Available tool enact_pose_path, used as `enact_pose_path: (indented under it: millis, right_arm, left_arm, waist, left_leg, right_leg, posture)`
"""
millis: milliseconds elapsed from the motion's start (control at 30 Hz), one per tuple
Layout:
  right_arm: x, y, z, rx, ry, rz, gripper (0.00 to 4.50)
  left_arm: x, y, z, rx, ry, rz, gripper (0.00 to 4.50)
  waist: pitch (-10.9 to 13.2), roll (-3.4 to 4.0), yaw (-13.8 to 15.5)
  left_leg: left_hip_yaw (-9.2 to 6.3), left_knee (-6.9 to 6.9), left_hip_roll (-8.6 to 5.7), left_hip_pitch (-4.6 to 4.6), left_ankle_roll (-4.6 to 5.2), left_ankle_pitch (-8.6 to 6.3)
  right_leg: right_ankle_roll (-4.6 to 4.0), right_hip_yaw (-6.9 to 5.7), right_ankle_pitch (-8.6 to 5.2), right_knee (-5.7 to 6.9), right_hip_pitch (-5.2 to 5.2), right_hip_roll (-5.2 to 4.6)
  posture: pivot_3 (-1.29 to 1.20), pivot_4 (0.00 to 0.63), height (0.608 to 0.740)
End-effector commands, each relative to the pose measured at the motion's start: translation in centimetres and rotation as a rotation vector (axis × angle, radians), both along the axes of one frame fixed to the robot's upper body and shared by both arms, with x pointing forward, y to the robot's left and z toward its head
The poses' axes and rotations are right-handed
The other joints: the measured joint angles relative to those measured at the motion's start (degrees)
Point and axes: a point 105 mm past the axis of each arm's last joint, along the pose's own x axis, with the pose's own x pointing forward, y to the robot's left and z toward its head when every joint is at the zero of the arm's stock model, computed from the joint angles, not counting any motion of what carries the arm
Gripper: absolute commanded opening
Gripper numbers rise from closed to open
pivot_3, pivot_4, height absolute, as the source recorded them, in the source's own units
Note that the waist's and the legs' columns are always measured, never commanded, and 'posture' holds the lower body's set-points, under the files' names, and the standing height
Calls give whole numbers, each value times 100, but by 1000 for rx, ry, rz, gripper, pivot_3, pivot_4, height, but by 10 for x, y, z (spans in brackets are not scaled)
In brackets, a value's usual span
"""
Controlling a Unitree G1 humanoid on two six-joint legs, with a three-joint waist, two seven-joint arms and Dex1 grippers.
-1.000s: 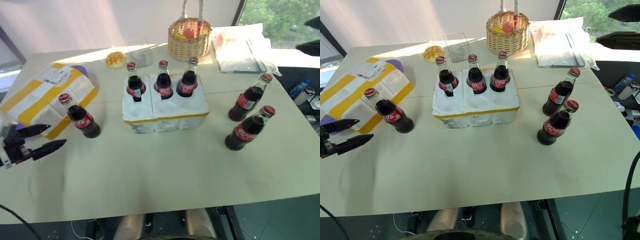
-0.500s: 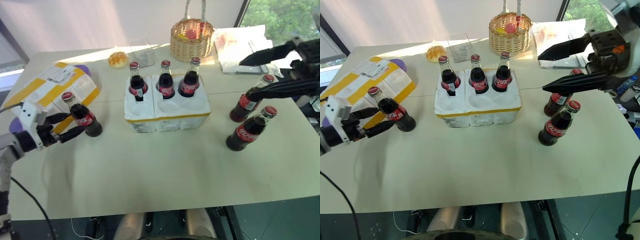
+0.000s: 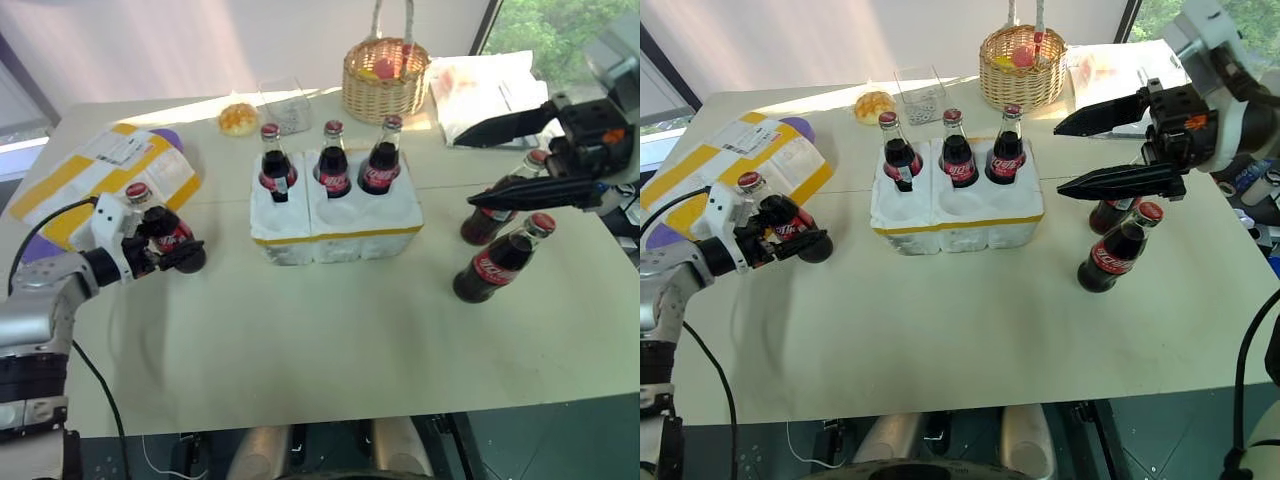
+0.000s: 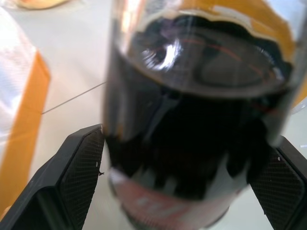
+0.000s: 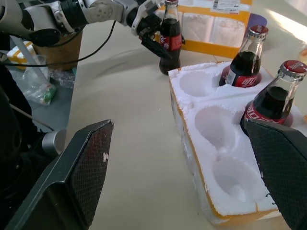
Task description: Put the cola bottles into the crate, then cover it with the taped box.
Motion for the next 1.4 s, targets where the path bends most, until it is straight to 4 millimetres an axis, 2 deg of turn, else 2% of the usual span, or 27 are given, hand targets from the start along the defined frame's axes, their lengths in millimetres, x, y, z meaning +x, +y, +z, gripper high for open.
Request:
enact_pose_path:
  millis: [33,133,200,367,467,600,667,733,800,967,1267,1400]
  right_arm:
    - [-8,0,11,19,-67,0,4500]
    - [-10,-1,8,19,-67,-6,4500]
    - [-12,-1,5,22,-62,-12,4500]
    - [-14,-1,-3,35,-43,-30,4500]
    - [-14,-2,-8,43,-36,-50,4500]
    - [-13,-3,-11,59,-39,-80,4500]
    - [-12,-5,-13,74,-41,-104,4500]
    - [-12,-6,-15,84,-42,-121,4500]
    - [-14,-6,-17,87,-40,-129,4500]
    - [-16,-9,-22,97,-32,-163,4500]
    - [-13,-8,-24,130,-24,-196,4500]
    - [-11,-7,-27,136,-23,-203,4500]
  left_arm:
    - [3,-2,18,-13,-57,-24,2829]
    - [3,-6,28,-41,-55,-54,2859]
    - [0,-12,43,-78,-61,-109,2859]
    - [-12,-35,101,-150,-86,-310,2859]
    - [-15,-49,132,-169,-105,-428,2859]
    - [-11,-71,162,-185,-145,-546,2859]
    - [-6,-94,169,-158,-161,-627,2859]
    - [-1,-112,168,-138,-161,-683,2859]
    - [5,-120,160,-122,-146,-712,2859]
    - [15,-141,127,-16,-100,-778,2859]
    - [26,-140,95,130,-104,-759,2859]
    - [31,-143,82,141,-109,-733,2859]
  waist:
    - [-1,-1,-2]
    - [1,-7,10]
    - [4,-16,12]
    - [38,-78,6]
    - [41,-82,-2]
    - [40,-82,-1]
    - [40,-82,2]
    - [39,-85,39]
    - [39,-85,63]
    - [40,-86,-5]
    - [38,-85,1]
    - [37,-84,-2]
  left_leg:
    - [0,0,0,0,0,0]
    - [0,0,0,-1,1,0]
    - [0,2,0,-2,1,0]
    - [-5,13,1,-8,1,0]
    - [-10,36,0,-17,8,-6]
    - [-5,57,-6,-20,19,-16]
    - [-1,59,-8,-19,19,-16]
    - [-2,62,-8,-19,20,-15]
    - [1,65,-9,-20,20,-15]
    - [5,63,-4,-22,20,-15]
    - [3,66,-3,-24,25,-17]
    - [4,70,-4,-21,26,-18]
  right_leg:
    - [0,0,0,0,0,0]
    - [0,0,0,0,0,0]
    - [0,0,0,0,0,0]
    - [0,-2,0,6,-2,3]
    - [1,-7,1,10,0,3]
    - [12,-8,6,8,9,5]
    - [15,-7,8,9,8,6]
    - [16,-8,9,10,12,7]
    - [18,-7,10,10,12,7]
    - [18,-3,10,10,5,5]
    - [18,-2,10,8,7,1]
    - [25,0,14,8,11,0]
  posture:
    - [0,150,740]
    - [0,150,740]
    - [0,150,740]
    - [0,150,740]
    - [0,150,740]
    - [0,150,740]
    - [0,150,740]
    - [0,150,740]
    - [0,150,740]
    - [0,150,740]
    - [0,150,740]
    - [0,150,740]
